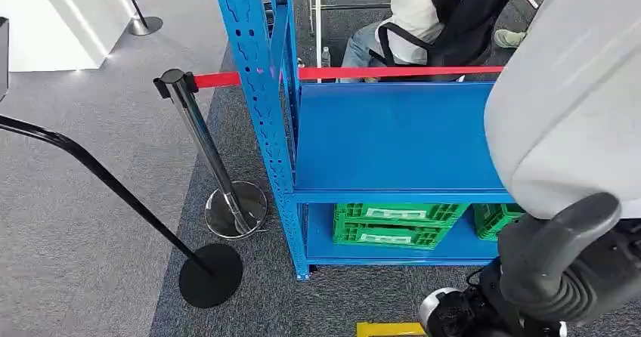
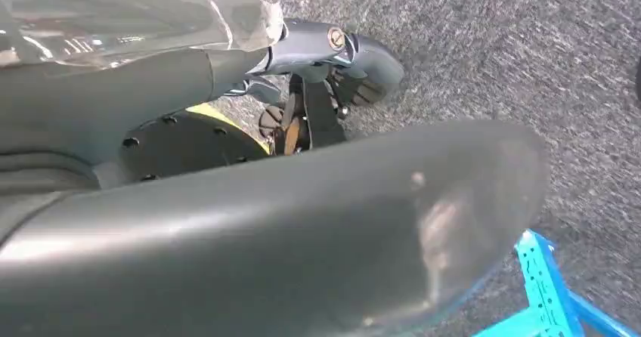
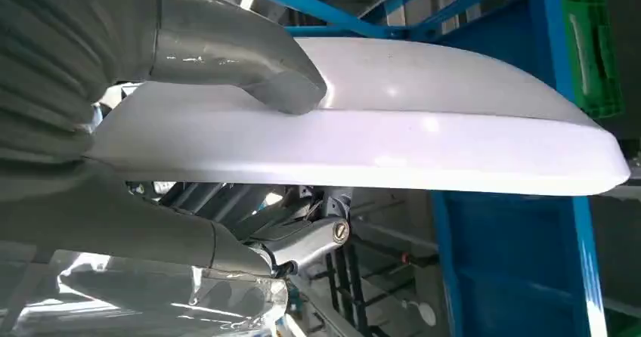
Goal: Take the parts from the cabinet and place them on the table.
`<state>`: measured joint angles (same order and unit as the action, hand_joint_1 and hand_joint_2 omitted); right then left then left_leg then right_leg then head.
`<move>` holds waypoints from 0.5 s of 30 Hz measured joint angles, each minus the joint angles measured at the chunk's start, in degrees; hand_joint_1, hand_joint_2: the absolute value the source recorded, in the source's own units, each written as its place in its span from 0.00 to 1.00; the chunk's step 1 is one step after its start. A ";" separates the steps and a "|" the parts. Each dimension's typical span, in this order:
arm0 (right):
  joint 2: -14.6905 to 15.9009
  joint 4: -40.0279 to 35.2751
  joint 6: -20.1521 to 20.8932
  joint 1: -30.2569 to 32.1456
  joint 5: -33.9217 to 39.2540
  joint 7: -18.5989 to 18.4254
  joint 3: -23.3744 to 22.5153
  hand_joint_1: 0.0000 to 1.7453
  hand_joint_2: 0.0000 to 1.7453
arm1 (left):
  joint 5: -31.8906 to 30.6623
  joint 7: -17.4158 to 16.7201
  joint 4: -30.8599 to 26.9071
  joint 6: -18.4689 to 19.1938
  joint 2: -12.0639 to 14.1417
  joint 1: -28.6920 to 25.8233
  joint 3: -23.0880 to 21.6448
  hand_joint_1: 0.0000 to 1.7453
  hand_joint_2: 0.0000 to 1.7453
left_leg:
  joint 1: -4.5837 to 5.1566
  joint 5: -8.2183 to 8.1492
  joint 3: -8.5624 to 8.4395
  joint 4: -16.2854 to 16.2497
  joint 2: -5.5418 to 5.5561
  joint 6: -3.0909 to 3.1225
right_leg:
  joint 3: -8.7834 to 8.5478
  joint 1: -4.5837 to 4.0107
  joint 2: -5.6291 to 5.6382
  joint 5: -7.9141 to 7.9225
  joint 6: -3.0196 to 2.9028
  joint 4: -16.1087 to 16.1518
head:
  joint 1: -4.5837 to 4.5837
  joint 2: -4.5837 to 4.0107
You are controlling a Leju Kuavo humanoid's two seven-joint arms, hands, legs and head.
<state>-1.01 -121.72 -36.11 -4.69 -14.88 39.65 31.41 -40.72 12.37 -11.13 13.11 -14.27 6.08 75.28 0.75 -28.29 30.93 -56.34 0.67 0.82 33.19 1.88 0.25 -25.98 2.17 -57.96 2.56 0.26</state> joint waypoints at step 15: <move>1.25 3.89 -0.02 1.71 0.96 0.02 2.03 1.00 1.00 | -0.68 -0.31 0.00 1.33 0.02 -0.13 -0.02 0.00 0.00 | 0.69 -0.24 0.01 -0.15 0.01 0.63 | -0.04 0.78 -0.03 0.08 0.55 0.06 | 0.00 0.00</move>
<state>0.24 -117.83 -36.13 -2.98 -13.92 39.67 33.44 -41.40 12.06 -11.12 14.45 -14.25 5.95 75.26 1.44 -28.53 30.93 -56.49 0.68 1.45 33.15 2.65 0.22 -25.90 2.72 -57.90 2.56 0.26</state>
